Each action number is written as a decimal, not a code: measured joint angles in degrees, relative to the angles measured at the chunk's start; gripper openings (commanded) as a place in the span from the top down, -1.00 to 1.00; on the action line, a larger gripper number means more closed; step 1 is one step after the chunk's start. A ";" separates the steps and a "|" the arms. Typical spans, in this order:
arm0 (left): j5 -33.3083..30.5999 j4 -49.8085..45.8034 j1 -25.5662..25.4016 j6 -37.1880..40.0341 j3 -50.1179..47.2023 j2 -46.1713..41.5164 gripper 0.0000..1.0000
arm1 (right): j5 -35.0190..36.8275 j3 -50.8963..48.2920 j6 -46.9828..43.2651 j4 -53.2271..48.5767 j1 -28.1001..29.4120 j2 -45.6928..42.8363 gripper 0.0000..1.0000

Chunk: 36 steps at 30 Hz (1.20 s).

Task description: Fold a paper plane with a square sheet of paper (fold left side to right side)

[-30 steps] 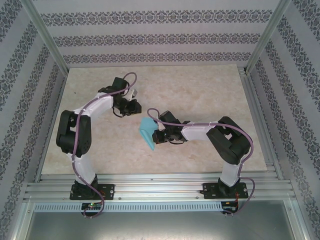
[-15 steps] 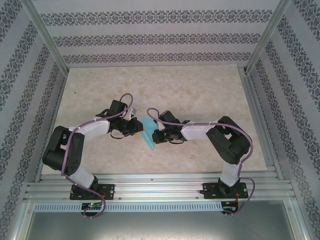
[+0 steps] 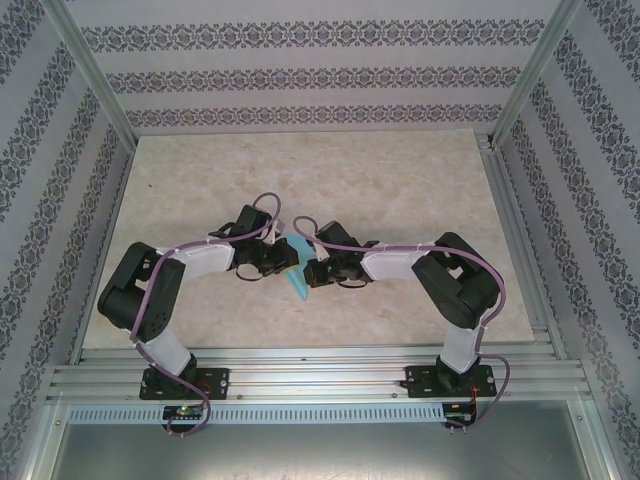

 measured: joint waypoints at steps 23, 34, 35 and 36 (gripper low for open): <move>-6.14 -2.89 -1.49 1.51 0.00 2.21 0.75 | -0.55 0.83 0.00 0.09 0.07 0.83 1.00; -7.82 -3.76 -1.49 2.58 0.00 2.34 0.76 | -0.79 1.46 -0.02 -0.50 0.07 1.05 0.85; -8.04 -3.80 -1.49 2.69 0.00 2.43 0.76 | -0.81 1.62 -0.04 -0.76 0.04 1.05 0.83; -8.15 -3.82 -1.49 2.71 -0.02 2.49 0.76 | -0.81 1.70 0.00 -0.96 0.02 1.05 0.80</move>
